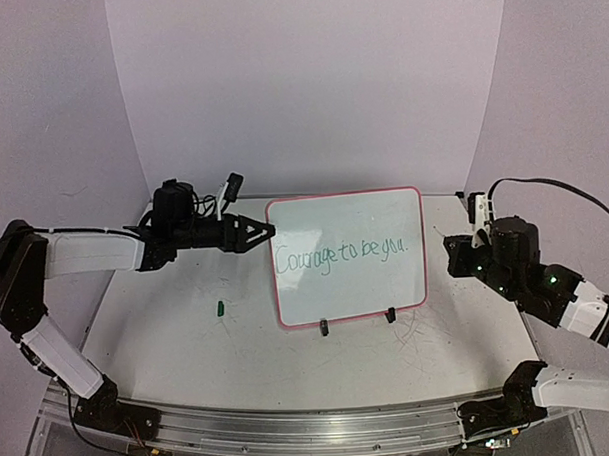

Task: Write a sentence on the whiteboard
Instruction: Pick up the pen cap from the center of the board.

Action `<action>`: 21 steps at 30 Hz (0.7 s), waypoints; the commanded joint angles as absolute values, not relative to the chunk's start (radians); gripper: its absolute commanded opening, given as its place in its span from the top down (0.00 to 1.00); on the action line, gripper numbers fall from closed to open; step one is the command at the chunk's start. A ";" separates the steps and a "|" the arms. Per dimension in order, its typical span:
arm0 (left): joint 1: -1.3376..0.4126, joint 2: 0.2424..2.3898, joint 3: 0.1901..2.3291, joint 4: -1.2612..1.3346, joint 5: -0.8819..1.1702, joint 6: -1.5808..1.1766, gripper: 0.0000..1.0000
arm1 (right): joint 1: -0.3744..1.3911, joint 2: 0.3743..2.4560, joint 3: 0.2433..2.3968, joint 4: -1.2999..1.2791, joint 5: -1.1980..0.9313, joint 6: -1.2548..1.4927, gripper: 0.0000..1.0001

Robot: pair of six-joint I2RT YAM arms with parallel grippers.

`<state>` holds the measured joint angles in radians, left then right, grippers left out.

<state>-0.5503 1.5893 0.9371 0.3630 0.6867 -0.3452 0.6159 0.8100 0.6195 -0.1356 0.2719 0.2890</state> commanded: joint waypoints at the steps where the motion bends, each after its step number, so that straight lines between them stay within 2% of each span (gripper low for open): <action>1: -0.553 1.425 0.951 0.211 0.598 -0.305 0.17 | 0.611 0.788 0.674 -0.105 0.310 0.229 1.00; 9: -0.554 1.206 0.850 -0.068 0.426 -0.479 0.14 | 0.611 0.767 0.659 -0.048 0.304 0.143 1.00; 13: -0.554 1.110 0.808 -0.202 0.192 -0.618 0.19 | 0.611 0.745 0.635 -0.012 0.218 0.123 1.00; 16: -0.554 1.114 0.810 -0.311 0.061 -0.722 0.26 | 0.611 0.707 0.600 0.043 0.139 0.149 1.00; 21: -0.556 1.259 0.839 -0.375 0.034 -0.822 0.34 | 0.611 0.666 0.570 0.055 0.064 0.178 1.00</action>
<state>-0.5514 1.1547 0.8096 -0.2592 0.1442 -0.6912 0.6155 0.6932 0.5878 -0.0101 0.1554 0.1609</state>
